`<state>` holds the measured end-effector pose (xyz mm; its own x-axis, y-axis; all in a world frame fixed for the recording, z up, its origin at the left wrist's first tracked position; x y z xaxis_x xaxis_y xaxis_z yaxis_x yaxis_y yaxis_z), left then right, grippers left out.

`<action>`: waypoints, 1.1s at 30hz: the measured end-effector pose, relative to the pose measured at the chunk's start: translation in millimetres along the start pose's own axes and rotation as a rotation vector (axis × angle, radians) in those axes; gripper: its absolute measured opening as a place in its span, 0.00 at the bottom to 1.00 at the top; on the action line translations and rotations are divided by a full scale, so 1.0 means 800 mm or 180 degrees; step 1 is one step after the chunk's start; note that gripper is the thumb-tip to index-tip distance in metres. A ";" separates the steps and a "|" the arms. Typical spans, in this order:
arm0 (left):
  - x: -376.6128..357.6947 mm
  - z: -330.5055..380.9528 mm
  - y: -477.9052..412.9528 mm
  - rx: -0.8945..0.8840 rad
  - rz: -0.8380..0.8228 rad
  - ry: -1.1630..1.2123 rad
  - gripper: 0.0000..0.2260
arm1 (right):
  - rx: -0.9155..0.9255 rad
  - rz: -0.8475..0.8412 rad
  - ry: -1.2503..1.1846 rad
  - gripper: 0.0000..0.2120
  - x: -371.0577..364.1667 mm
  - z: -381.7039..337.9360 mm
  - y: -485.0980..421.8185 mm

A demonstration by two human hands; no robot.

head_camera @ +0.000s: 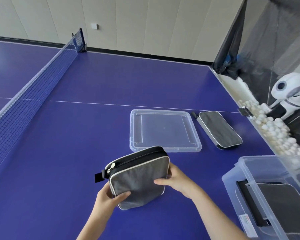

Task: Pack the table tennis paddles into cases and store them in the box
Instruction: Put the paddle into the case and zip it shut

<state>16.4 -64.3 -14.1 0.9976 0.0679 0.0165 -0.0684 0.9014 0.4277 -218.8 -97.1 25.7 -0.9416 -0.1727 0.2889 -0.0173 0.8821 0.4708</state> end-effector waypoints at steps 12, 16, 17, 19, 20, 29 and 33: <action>-0.057 0.029 0.005 0.0209 -0.0602 0.0226 0.23 | -0.0168 0.1103 -0.0913 0.14 0.037 0.034 0.061; -0.088 0.040 0.028 0.0223 -0.0796 -0.0026 0.43 | -0.0244 0.1313 -0.1069 0.12 0.061 0.048 0.098; -0.097 0.040 0.034 0.0250 -0.0828 -0.0056 0.44 | -0.0253 0.1368 -0.1090 0.12 0.068 0.052 0.109; -0.115 0.041 0.050 0.0275 -0.0912 -0.0108 0.45 | -0.0246 0.1459 -0.1108 0.11 0.082 0.060 0.131; -0.125 0.041 0.058 0.0270 -0.0966 -0.0134 0.44 | -0.0233 0.1504 -0.1124 0.11 0.090 0.064 0.143; -0.259 0.035 0.182 0.0096 -0.1325 -0.0208 0.43 | -0.0127 0.2118 -0.1272 0.08 0.200 0.129 0.289; -0.341 0.034 0.256 -0.0056 -0.1422 -0.0162 0.32 | -0.0127 0.2316 -0.1448 0.10 0.267 0.168 0.373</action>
<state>-269.3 90.4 93.3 0.9287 -0.3503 -0.1216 0.3693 0.8447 0.3875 -470.5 188.2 115.7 -0.7572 0.6302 0.1720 0.6471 0.6876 0.3293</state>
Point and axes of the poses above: each hand's wrist, its own y-axis away from the middle knuckle, its own x-axis out of the back of the hand, z = x × y, the point moved 2 cm from there along -y, towards the middle knuckle, and after that the axes turned 7 degrees about z, right-handed, at the moved point
